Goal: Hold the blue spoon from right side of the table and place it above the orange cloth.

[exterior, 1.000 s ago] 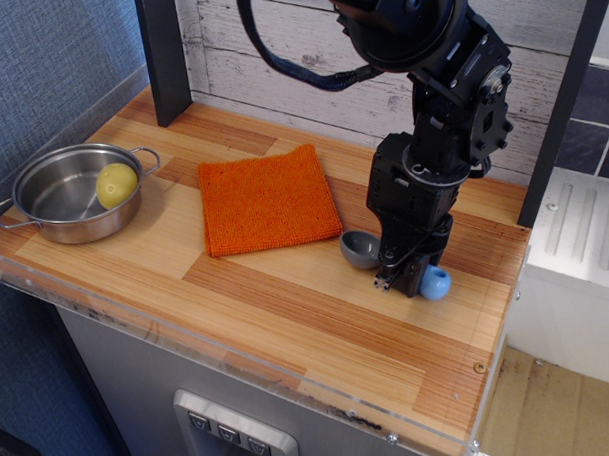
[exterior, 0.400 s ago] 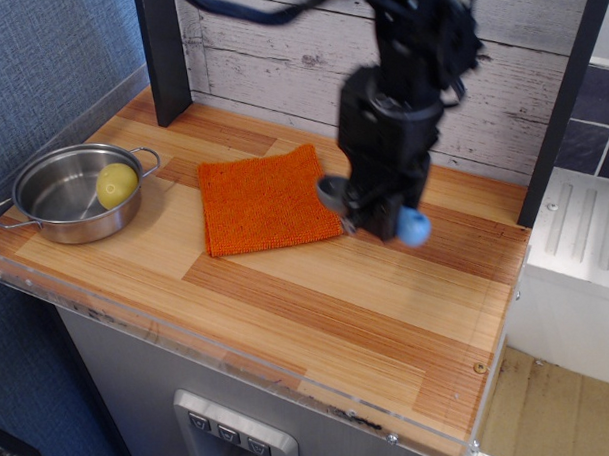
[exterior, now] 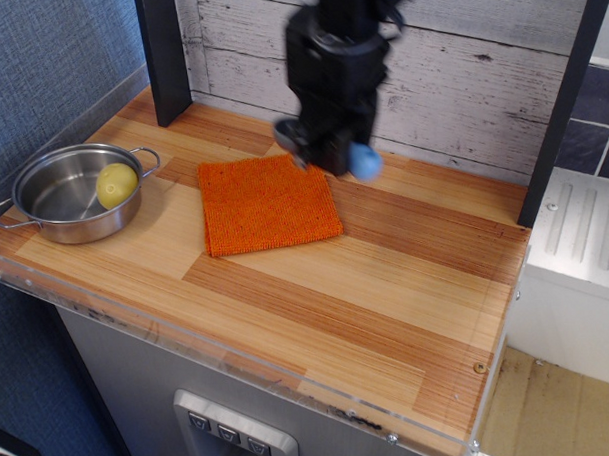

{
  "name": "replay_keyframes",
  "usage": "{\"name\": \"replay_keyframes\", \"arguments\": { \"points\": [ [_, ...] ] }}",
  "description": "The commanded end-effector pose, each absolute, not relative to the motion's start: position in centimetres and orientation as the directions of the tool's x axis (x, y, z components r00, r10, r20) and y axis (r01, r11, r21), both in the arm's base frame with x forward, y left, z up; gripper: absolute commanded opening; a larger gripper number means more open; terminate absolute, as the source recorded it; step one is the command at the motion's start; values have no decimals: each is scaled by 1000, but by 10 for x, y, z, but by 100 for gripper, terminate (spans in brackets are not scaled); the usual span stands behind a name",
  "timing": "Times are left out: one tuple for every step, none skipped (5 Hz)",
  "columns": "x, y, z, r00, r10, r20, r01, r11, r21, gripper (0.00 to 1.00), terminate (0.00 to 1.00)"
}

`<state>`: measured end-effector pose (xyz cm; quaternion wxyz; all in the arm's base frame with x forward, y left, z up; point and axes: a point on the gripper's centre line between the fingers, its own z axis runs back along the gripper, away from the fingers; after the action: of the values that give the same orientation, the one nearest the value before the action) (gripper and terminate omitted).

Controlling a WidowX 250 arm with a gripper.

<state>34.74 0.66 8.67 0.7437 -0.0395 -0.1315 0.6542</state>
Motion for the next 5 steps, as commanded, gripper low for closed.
{"name": "replay_keyframes", "arguments": {
  "points": [
    [378,77,102,45,971,234,-956,110,-273,0,0],
    [383,95,96,24,967,255,-961,92,-260,0,0],
    [392,108,92,-9,968,249,-965,57,-258,0,0],
    [402,118,82,-24,969,245,-967,39,-252,0,0],
    [408,126,65,-4,964,267,-974,58,-221,0,0]
  ]
}}
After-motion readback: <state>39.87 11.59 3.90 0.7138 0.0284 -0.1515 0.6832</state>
